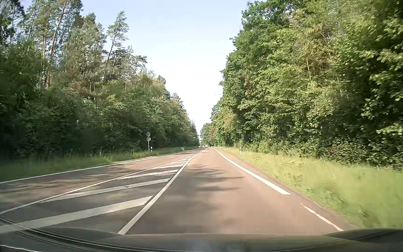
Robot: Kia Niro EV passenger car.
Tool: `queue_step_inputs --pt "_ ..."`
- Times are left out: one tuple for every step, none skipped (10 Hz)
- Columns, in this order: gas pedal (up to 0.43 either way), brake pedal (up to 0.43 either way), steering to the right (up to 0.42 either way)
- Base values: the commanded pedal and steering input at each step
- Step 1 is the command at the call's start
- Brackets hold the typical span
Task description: Follow the waypoints while adhering to traffic rules and regulations
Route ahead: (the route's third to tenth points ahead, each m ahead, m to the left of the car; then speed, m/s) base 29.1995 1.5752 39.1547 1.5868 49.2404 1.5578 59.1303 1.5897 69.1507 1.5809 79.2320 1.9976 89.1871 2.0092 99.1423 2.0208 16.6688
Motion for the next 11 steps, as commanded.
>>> queue_step_inputs --pt "0.13 0.03 -0.003" --pt "0.13 0.024 -0.003" --pt "0.13 0.024 -0.003" --pt "0.13 0.03 -0.003" --pt "0.13 0.03 -0.002" --pt "0.13 0.03 -0.002" --pt "0.13 0.03 -0.003" --pt "0.13 0.03 -0.003" --pt "0.13 0.03 -0.006" --pt "0.13 0.03 -0.008" --pt "0.13 0.03 -0.009"
